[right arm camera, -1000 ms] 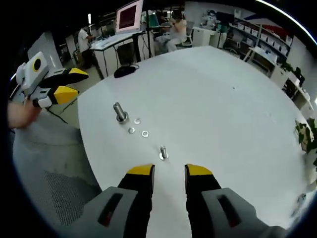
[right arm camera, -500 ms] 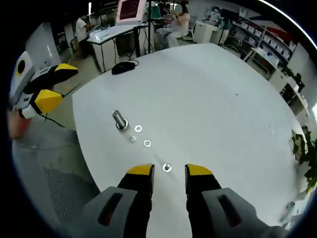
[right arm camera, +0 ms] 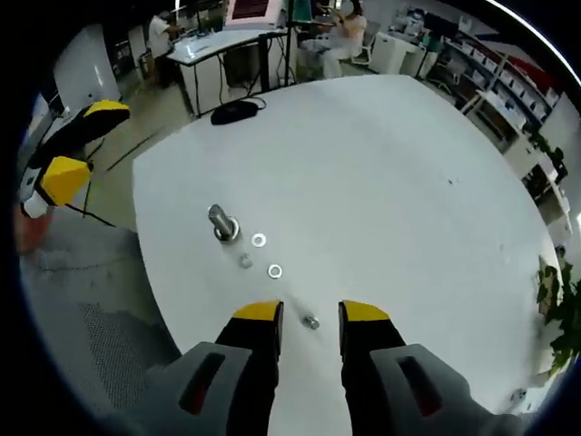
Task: Place the washer onto the threaded stud by aligning its center hole with the stud, sliding it down to the base, and recovering from edge contact or off-axis alignment until the washer reaches the visible bottom stop.
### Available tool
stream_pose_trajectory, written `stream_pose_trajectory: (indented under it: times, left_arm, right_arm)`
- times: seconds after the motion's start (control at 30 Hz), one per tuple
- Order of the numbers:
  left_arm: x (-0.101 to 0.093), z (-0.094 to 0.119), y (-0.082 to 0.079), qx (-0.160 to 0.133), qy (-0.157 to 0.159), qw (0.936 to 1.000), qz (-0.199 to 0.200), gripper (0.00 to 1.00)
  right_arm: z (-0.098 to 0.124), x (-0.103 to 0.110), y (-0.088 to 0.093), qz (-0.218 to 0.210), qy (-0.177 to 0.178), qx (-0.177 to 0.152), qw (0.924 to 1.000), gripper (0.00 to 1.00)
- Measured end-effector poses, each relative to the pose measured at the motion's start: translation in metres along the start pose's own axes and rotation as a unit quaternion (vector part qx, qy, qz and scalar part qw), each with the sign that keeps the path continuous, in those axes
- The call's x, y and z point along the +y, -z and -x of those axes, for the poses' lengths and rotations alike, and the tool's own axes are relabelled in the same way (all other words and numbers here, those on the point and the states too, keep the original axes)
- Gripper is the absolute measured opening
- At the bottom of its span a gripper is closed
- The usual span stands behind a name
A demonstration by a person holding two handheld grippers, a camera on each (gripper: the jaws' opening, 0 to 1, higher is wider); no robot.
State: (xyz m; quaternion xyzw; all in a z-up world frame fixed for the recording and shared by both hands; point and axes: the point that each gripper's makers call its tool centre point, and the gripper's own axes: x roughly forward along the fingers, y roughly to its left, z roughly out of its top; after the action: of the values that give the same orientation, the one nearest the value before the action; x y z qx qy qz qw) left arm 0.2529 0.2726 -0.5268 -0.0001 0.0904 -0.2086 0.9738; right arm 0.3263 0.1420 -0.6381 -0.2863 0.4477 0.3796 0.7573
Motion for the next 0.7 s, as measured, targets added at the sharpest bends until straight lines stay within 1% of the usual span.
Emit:
stream_pose_trajectory:
  times: [0.03, 0.1, 0.2, 0.3, 0.37, 0.43, 0.47, 0.53, 0.67, 0.7]
  left_arm:
    - [0.0, 0.0, 0.001, 0.002, -0.001, 1.0, -0.001, 0.29]
    - [-0.001, 0.001, 0.004, 0.007, -0.001, 0.9999, -0.008, 0.29]
    - [-0.002, 0.001, 0.004, 0.008, 0.001, 0.9999, -0.01, 0.28]
    - [-0.003, -0.002, 0.009, 0.019, 0.006, 0.9997, -0.013, 0.28]
    - [-0.003, -0.002, 0.012, 0.023, 0.006, 0.9997, -0.008, 0.28]
    - [-0.002, -0.002, 0.013, 0.026, 0.004, 0.9996, -0.01, 0.28]
    - [-0.002, -0.002, 0.013, 0.027, 0.003, 0.9996, -0.01, 0.28]
    - [0.0, -0.002, 0.013, 0.028, -0.002, 0.9995, -0.013, 0.28]
    - [0.005, 0.0, 0.017, 0.035, -0.009, 0.9993, -0.012, 0.28]
    - [0.007, 0.0, 0.018, 0.036, -0.011, 0.9992, -0.011, 0.28]
  right_arm:
    - [-0.001, -0.001, 0.0, 0.003, -0.001, 0.004, 1.0, 0.26]
    - [0.0, 0.0, -0.001, 0.002, -0.001, 0.003, 1.0, 0.26]
    - [-0.004, -0.003, -0.002, 0.001, -0.003, 0.001, 1.0, 0.26]
    - [-0.011, -0.004, 0.003, 0.011, -0.006, 0.016, 0.9998, 0.25]
    - [-0.017, -0.003, 0.003, 0.014, -0.013, 0.022, 0.9996, 0.25]
    - [-0.026, 0.003, 0.0, 0.016, -0.03, 0.02, 0.9992, 0.24]
    - [-0.032, 0.008, -0.001, 0.024, -0.04, 0.022, 0.9987, 0.24]
    - [-0.042, 0.016, -0.003, 0.057, -0.044, 0.033, 0.9969, 0.24]
    - [-0.059, 0.038, -0.007, 0.076, -0.067, 0.042, 0.994, 0.22]
    - [-0.064, 0.043, -0.007, 0.095, -0.071, 0.05, 0.9917, 0.22]
